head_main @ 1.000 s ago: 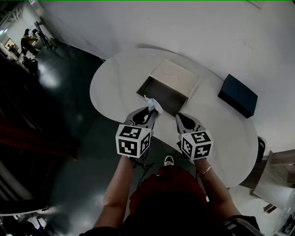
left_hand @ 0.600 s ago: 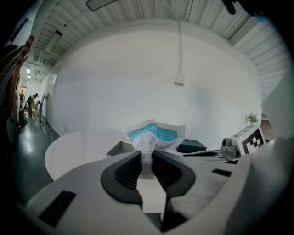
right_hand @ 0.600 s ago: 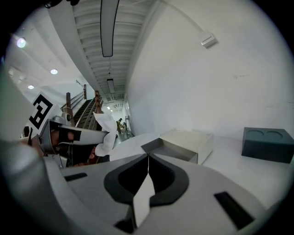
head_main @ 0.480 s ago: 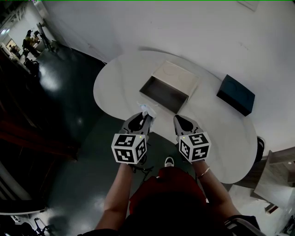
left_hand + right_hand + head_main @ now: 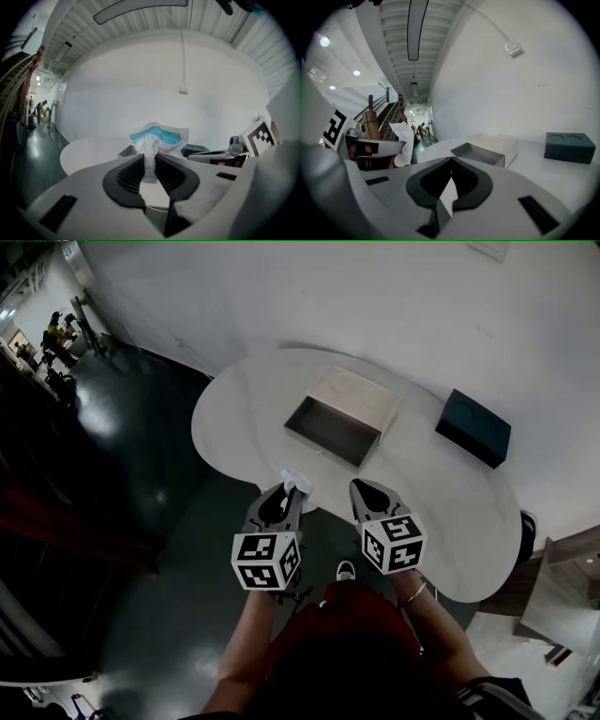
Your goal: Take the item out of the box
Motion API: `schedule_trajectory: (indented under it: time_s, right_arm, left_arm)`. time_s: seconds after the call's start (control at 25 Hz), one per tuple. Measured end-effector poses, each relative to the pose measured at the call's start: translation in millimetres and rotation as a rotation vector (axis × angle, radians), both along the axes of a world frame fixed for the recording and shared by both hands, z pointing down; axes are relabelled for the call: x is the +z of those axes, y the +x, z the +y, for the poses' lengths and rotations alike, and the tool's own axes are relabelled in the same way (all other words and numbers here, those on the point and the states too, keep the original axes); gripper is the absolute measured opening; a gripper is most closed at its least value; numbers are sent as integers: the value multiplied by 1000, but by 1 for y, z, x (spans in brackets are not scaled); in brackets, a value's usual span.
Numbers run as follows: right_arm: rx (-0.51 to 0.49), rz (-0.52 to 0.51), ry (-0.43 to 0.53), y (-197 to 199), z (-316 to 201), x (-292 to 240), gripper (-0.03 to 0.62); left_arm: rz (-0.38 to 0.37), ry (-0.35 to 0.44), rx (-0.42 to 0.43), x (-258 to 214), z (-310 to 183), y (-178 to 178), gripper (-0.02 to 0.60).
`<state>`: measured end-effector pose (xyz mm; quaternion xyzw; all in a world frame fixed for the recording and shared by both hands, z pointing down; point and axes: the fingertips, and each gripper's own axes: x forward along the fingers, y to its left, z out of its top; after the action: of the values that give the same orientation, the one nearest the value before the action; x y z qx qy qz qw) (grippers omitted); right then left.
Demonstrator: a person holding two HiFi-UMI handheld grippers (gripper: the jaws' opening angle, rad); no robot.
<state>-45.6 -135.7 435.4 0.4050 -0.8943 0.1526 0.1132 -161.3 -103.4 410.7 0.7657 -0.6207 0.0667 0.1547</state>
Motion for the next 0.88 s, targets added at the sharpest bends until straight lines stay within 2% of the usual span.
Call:
schedule_trajectory:
  time_s: [0.2, 0.48, 0.88]
  right_arm:
    - [-14, 0, 31, -4, 14, -7, 15]
    - [-22, 6, 34, -10, 28, -10, 15]
    - [-6, 8, 57, -12, 39, -14, 15]
  left_arm:
    - [-32, 21, -23, -2, 12, -4, 87]
    - [-10, 49, -32, -10, 24, -5, 87]
    - [-20, 55, -38, -8, 39, -13, 87]
